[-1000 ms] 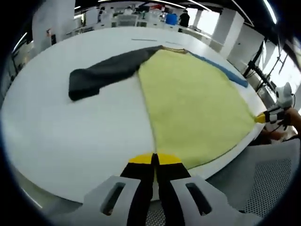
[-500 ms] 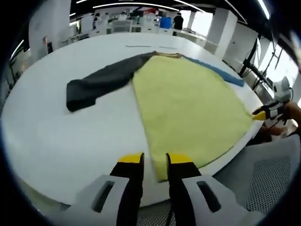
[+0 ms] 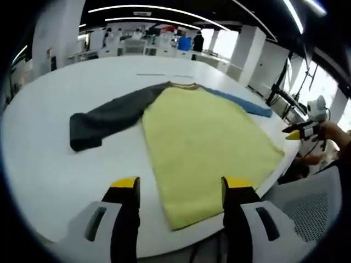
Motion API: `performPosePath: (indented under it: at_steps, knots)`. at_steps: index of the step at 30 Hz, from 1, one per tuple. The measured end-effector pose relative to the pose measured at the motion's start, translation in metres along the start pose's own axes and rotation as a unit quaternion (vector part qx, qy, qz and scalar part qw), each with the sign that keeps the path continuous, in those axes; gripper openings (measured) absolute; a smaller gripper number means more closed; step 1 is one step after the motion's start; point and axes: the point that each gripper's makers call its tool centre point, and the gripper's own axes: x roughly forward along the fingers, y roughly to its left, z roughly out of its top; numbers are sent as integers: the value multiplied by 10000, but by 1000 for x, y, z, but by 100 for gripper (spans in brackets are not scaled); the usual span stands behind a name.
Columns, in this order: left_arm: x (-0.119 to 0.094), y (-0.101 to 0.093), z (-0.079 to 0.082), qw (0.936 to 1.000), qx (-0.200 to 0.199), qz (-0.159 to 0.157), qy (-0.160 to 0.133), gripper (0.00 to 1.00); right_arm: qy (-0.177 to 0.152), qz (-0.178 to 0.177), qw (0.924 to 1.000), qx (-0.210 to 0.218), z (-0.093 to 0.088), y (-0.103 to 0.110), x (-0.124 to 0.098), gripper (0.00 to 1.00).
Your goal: Fold the garment on the visible template until the final outline fits inside the template.
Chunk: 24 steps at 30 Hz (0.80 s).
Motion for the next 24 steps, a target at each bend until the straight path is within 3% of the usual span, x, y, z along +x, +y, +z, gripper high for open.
performPosePath:
  at_steps: [6,14,18,24]
  knots:
    - [2,-10,10,9994,197,-218,-198,71,-324,-234,9991,107,16,-32,-6,67]
    - [1,-23,39,9952,500,-494,-681,85,-814,-834,9932,-5,35,-91,-2,72]
    - [4,-24,42,9946,648,-518,-624,90,-877,-1136,9894,-209,44,-120,-2,73]
    - [5,-27,48,9926,743,-596,-760,98,-921,-1326,9869,76,57,-158,-3,73]
